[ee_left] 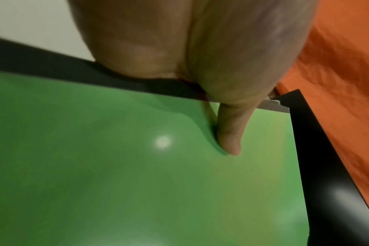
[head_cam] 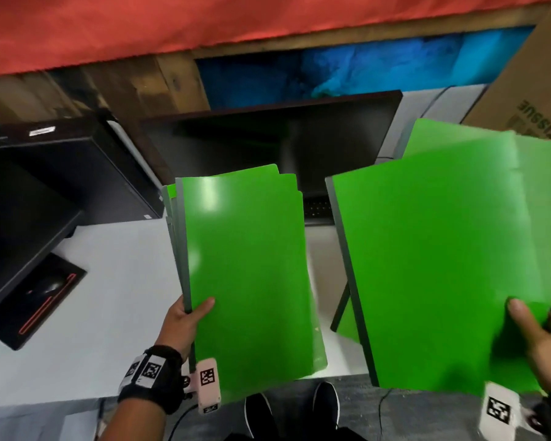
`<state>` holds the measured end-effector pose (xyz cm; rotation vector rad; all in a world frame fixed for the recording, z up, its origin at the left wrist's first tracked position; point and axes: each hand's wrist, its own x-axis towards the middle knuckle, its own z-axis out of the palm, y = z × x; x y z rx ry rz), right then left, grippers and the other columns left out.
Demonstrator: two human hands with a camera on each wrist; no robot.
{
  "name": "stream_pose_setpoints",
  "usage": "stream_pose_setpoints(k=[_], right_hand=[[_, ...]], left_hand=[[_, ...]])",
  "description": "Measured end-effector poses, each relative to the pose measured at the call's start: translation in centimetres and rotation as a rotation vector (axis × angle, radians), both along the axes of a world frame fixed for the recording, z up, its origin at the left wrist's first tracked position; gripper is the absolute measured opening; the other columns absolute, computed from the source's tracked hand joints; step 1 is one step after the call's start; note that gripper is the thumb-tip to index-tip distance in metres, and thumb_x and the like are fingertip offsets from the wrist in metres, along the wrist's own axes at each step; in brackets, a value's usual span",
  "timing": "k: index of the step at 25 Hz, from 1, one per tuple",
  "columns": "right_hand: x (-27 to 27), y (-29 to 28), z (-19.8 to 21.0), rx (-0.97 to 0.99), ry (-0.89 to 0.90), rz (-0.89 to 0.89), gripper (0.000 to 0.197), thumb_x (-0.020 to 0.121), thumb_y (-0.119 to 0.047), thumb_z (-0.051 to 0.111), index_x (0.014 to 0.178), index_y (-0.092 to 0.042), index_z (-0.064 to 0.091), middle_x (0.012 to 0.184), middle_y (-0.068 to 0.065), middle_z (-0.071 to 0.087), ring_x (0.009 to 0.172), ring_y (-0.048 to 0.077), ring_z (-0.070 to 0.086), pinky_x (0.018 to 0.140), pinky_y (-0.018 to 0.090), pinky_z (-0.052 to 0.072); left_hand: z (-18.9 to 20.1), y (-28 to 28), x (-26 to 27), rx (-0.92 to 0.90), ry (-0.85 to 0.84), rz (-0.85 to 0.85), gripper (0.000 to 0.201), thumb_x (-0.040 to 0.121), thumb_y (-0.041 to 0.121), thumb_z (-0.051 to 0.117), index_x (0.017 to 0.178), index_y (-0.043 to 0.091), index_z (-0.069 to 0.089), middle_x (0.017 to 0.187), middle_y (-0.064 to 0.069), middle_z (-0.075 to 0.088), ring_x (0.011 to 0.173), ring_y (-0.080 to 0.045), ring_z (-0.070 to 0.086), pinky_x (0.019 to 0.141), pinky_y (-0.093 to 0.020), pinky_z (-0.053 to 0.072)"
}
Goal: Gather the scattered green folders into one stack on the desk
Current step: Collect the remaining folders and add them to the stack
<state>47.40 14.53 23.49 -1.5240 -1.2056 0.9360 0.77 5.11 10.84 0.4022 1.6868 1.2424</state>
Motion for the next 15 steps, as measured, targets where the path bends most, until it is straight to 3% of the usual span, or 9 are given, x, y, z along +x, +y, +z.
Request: stream_pose_setpoints(k=[2, 3, 4, 5, 6, 8, 11, 13, 15], right_hand=[[-2.6, 0.4, 0.2, 0.056, -0.026, 0.016, 0.024, 0.082, -0.056, 0.062, 0.075, -0.034, 0.056, 0.058, -0.024, 0.058, 0.050, -0.007, 0.050, 0.047, 0.020, 0.034], [-4.1, 0.9, -1.1, 0.048, -0.065, 0.025, 0.029, 0.082, -0.057, 0.061, 0.081, -0.029, 0.052, 0.068, -0.015, 0.060, 0.061, -0.002, 0.054, 0.057, 0.023, 0.043], [-5.6, 1.4, -2.8, 0.006, -0.060, 0.054, 0.027, 0.083, -0.054, 0.061, 0.089, -0.028, 0.052, 0.079, -0.009, 0.062, 0.078, 0.012, 0.059, 0.072, 0.034, 0.050], [-7.4, 2.2, -4.8, -0.019, -0.047, 0.087, 0.022, 0.087, -0.043, 0.063, 0.098, -0.027, 0.054, 0.094, 0.003, 0.064, 0.093, 0.025, 0.061, 0.085, 0.044, 0.050], [-9.7, 2.8, -6.5, -0.024, -0.026, 0.130, 0.025, 0.089, -0.029, 0.064, 0.109, -0.018, 0.053, 0.105, 0.013, 0.065, 0.101, 0.031, 0.061, 0.092, 0.051, 0.048], [-14.3, 3.6, -8.7, -0.075, 0.013, 0.172, 0.038, 0.086, -0.013, 0.068, 0.118, -0.007, 0.049, 0.110, 0.014, 0.065, 0.103, 0.030, 0.063, 0.096, 0.049, 0.049], [-17.0, 4.2, -10.2, -0.190, 0.167, 0.231, 0.054, 0.082, -0.008, 0.072, 0.130, -0.012, 0.047, 0.111, 0.013, 0.069, 0.099, 0.028, 0.067, 0.094, 0.046, 0.053], [-17.3, 4.4, -10.3, -0.252, 0.218, 0.329, 0.046, 0.081, -0.003, 0.071, 0.122, -0.016, 0.057, 0.112, 0.012, 0.072, 0.099, 0.029, 0.070, 0.094, 0.049, 0.053], [-17.9, 4.8, -9.7, -0.248, 0.249, 0.373, 0.038, 0.079, 0.002, 0.070, 0.111, -0.018, 0.064, 0.110, 0.012, 0.073, 0.100, 0.031, 0.070, 0.092, 0.051, 0.054]], left_hand=[[0.5, 0.4, 0.6, 0.000, 0.013, -0.019, 0.021, 0.087, 0.015, 0.069, 0.106, 0.024, 0.068, 0.112, -0.011, 0.075, 0.104, -0.034, 0.070, 0.092, -0.051, 0.054], [0.7, 0.9, 1.1, 0.011, 0.019, -0.042, 0.021, 0.087, 0.017, 0.070, 0.107, 0.024, 0.069, 0.112, -0.009, 0.076, 0.105, -0.034, 0.070, 0.092, -0.053, 0.054], [1.1, 1.3, 2.0, 0.025, 0.024, -0.063, 0.020, 0.088, 0.020, 0.070, 0.107, 0.025, 0.070, 0.111, -0.008, 0.076, 0.106, -0.034, 0.070, 0.092, -0.055, 0.054], [1.4, 1.9, 2.8, 0.040, 0.029, -0.070, 0.018, 0.088, 0.023, 0.069, 0.106, 0.025, 0.071, 0.111, -0.007, 0.076, 0.106, -0.033, 0.070, 0.093, -0.055, 0.053], [1.9, 2.3, 3.8, 0.057, 0.031, -0.071, 0.017, 0.089, 0.027, 0.068, 0.105, 0.025, 0.072, 0.110, -0.006, 0.077, 0.106, -0.031, 0.071, 0.094, -0.055, 0.053], [3.5, 3.1, 5.6, 0.070, 0.077, -0.060, 0.022, 0.095, 0.034, 0.057, 0.106, 0.022, 0.072, 0.110, -0.004, 0.076, 0.108, -0.029, 0.069, 0.098, -0.050, 0.051], [5.3, 2.9, 6.3, 0.055, 0.185, -0.035, 0.052, 0.103, 0.044, 0.033, 0.136, 0.014, 0.058, 0.140, -0.007, 0.059, 0.131, -0.025, 0.053, 0.113, -0.036, 0.036], [5.9, 2.5, 5.7, 0.053, 0.182, 0.009, 0.065, 0.101, 0.053, 0.024, 0.147, 0.013, 0.044, 0.152, -0.006, 0.045, 0.142, -0.024, 0.039, 0.115, -0.029, 0.025], [6.4, 2.4, 5.0, 0.043, 0.179, 0.012, 0.085, 0.090, 0.073, 0.020, 0.150, 0.016, 0.039, 0.157, -0.004, 0.039, 0.145, -0.022, 0.035, 0.119, -0.032, 0.022]])
